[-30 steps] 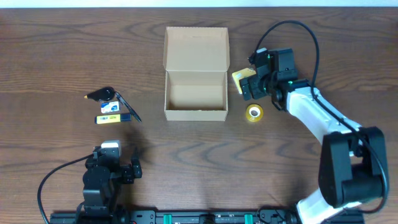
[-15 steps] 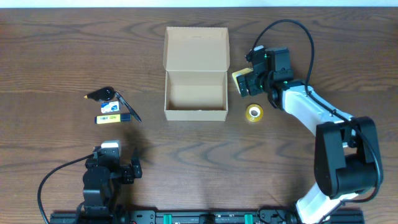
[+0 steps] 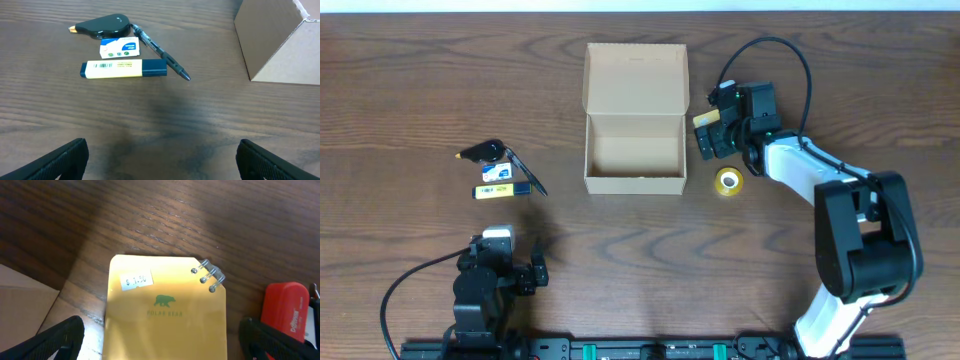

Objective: Pack container
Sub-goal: 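Reach the right gripper to the yellow notepad and grasp it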

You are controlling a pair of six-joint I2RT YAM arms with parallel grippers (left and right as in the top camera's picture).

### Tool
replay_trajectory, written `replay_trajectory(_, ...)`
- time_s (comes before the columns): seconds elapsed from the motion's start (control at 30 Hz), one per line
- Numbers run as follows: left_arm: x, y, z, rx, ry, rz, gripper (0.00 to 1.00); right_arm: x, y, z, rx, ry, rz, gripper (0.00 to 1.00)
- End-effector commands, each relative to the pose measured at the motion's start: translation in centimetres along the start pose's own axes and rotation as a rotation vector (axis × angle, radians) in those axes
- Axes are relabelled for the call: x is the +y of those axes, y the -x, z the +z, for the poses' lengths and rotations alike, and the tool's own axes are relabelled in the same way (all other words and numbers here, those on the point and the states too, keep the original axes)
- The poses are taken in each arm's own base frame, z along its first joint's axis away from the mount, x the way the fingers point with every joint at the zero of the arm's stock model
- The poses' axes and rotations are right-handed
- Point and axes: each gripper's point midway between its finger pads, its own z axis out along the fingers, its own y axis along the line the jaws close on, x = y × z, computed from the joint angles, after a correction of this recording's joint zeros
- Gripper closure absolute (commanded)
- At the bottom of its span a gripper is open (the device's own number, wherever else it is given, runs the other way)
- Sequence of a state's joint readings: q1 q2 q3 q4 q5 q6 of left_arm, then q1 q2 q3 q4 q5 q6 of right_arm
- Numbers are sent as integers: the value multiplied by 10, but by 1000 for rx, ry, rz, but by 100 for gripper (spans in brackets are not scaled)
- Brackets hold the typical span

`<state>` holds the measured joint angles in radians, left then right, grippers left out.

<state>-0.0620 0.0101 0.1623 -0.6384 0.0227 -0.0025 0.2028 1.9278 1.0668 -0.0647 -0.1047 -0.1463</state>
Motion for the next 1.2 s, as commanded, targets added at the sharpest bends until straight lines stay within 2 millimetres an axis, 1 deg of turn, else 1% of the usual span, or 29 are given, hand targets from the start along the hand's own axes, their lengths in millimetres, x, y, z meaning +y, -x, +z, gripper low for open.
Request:
replay_trajectory(0.0, 0, -2, 1, 3, 1, 8, 5, 4, 0, 9, 5, 12, -3, 1)
replay_trajectory(0.13, 0, -2, 1, 3, 1, 8, 5, 2, -3, 15, 11, 3, -2, 1)
replay_trajectory(0.23, 0, -2, 1, 3, 1, 8, 5, 1, -2, 15, 4, -3, -2, 1)
replay_trajectory(0.37, 0, -2, 1, 3, 1, 8, 5, -6, 0, 17, -5, -42, -4, 1)
replay_trajectory(0.5, 0, -2, 1, 3, 1, 8, 5, -4, -4, 20, 6, -32, -3, 1)
replay_trajectory(0.63, 0, -2, 1, 3, 1, 8, 5, 0, -3, 20, 4, -18, -7, 3)
replay_trajectory(0.87, 0, -2, 1, 3, 1, 8, 5, 1, -4, 20, 9, -16, -1, 23)
replay_trajectory(1.0, 0, -2, 1, 3, 1, 8, 5, 1, -4, 20, 8, -15, 45, 28)
replay_trajectory(1.17, 0, -2, 1, 3, 1, 8, 5, 1, -3, 19, 5, -16, 60, 40)
